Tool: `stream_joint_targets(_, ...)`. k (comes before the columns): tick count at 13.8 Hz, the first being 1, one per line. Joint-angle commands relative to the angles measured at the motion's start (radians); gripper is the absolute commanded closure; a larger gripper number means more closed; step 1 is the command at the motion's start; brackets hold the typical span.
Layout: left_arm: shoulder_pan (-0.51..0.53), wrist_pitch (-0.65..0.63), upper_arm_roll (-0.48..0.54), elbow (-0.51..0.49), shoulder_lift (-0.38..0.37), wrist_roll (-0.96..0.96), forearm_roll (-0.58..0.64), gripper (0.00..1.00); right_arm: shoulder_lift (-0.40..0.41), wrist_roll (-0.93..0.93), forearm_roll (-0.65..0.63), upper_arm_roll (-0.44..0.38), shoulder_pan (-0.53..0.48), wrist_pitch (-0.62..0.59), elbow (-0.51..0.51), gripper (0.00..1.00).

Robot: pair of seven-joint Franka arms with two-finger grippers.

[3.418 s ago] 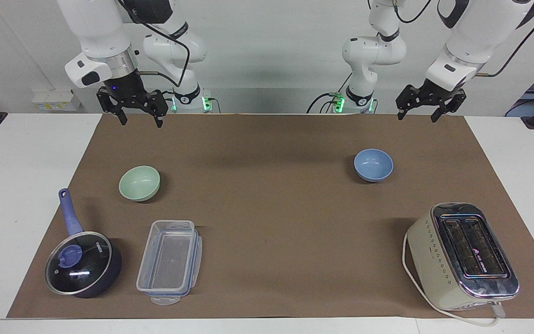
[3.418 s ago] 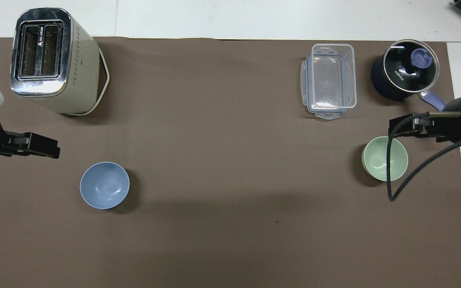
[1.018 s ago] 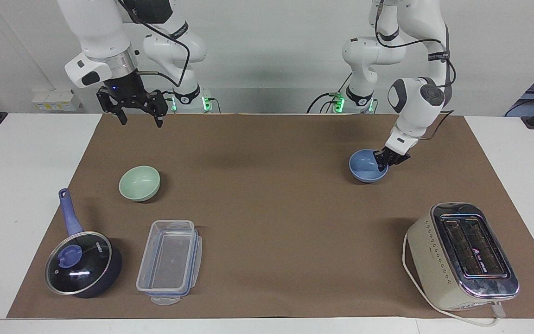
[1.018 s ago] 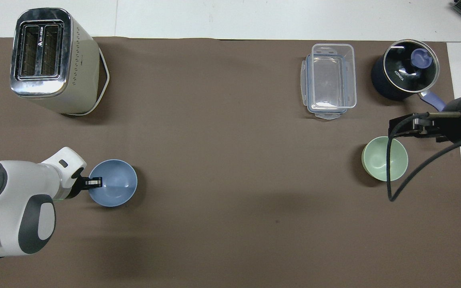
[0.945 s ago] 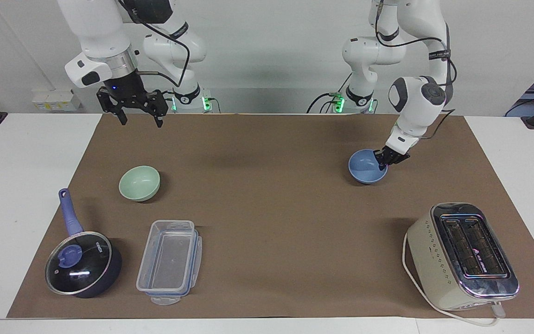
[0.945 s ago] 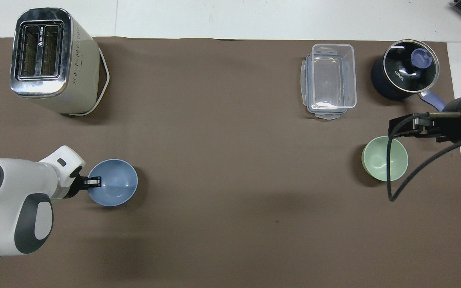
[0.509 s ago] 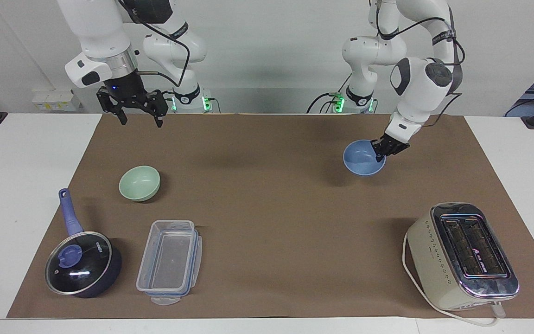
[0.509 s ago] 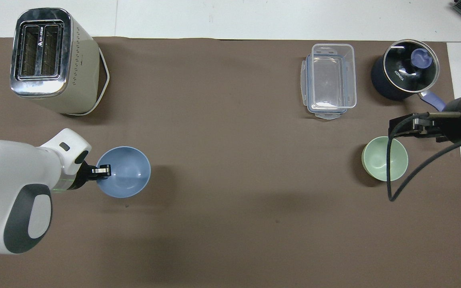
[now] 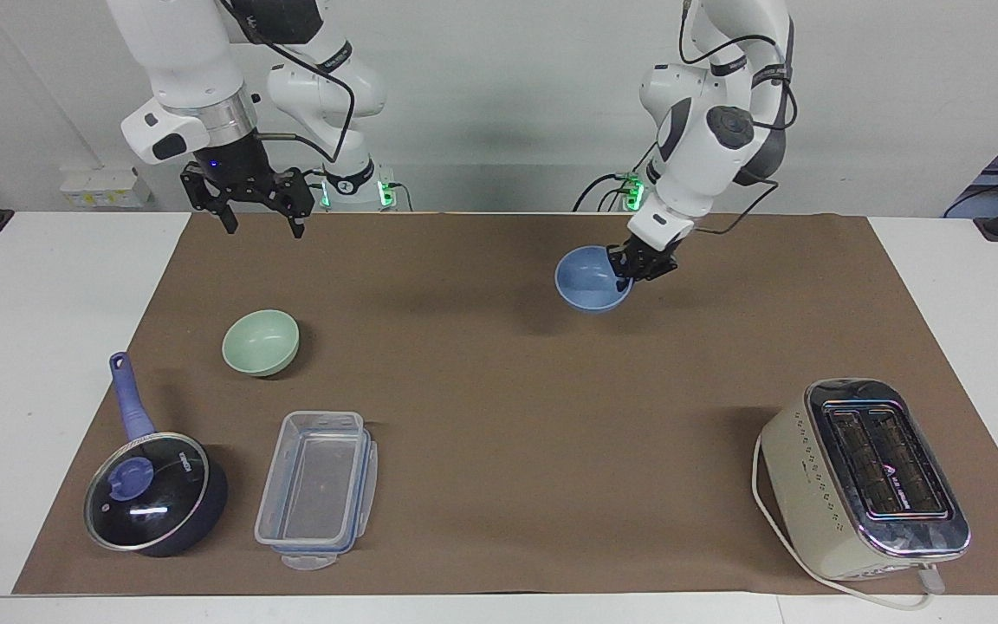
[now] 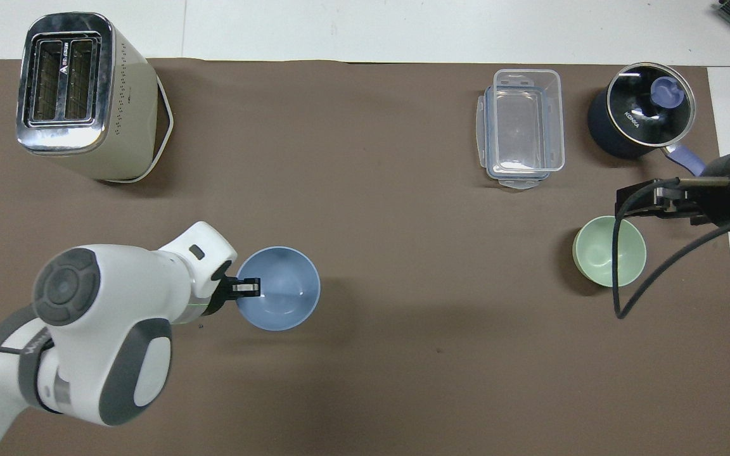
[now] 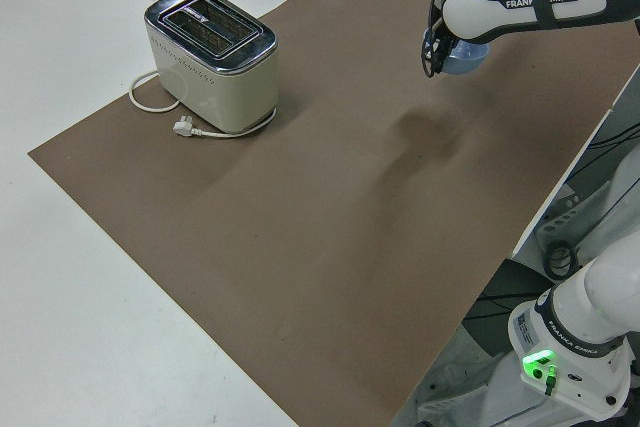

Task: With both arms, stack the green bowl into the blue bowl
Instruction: 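Slide the blue bowl with the left gripper toward the table center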

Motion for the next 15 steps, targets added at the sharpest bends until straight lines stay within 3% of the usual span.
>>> stream_joint_targets(1, -0.133, 0.123, 0.016, -0.025, 0.044, -0.121, -0.020, 1.00, -0.005, -0.027, 0.024, 0.003, -0.019, 0.010, -0.008, 0.00)
stream_joint_targets(4, -0.213, 0.195, 0.016, -0.025, 0.107, -0.158, -0.020, 1.00, -0.005, -0.030, 0.022, 0.003, -0.060, 0.026, -0.016, 0.00)
stream_joint_targets(8, -0.286, 0.289, 0.018, -0.025, 0.175, -0.238, -0.020, 1.00, -0.006, -0.124, 0.021, 0.003, -0.112, 0.154, -0.077, 0.00)
stream_joint_targets(9, -0.289, 0.289, 0.020, -0.022, 0.175, -0.236, -0.020, 0.56, -0.006, -0.127, 0.019, 0.003, -0.126, 0.165, -0.098, 0.00)
stream_joint_targets(10, -0.286, 0.289, 0.021, -0.019, 0.176, -0.235, -0.019, 0.04, -0.006, -0.132, 0.012, 0.003, -0.144, 0.188, -0.128, 0.00)
stream_joint_targets(11, -0.273, 0.280, 0.021, -0.009, 0.184, -0.230, -0.016, 0.00, -0.005, -0.147, 0.010, 0.003, -0.169, 0.235, -0.170, 0.00)
stream_joint_targets(15, -0.137, 0.170, 0.027, 0.072, 0.176, -0.174, 0.050, 0.00, 0.003, -0.213, 0.010, 0.003, -0.218, 0.450, -0.351, 0.00)
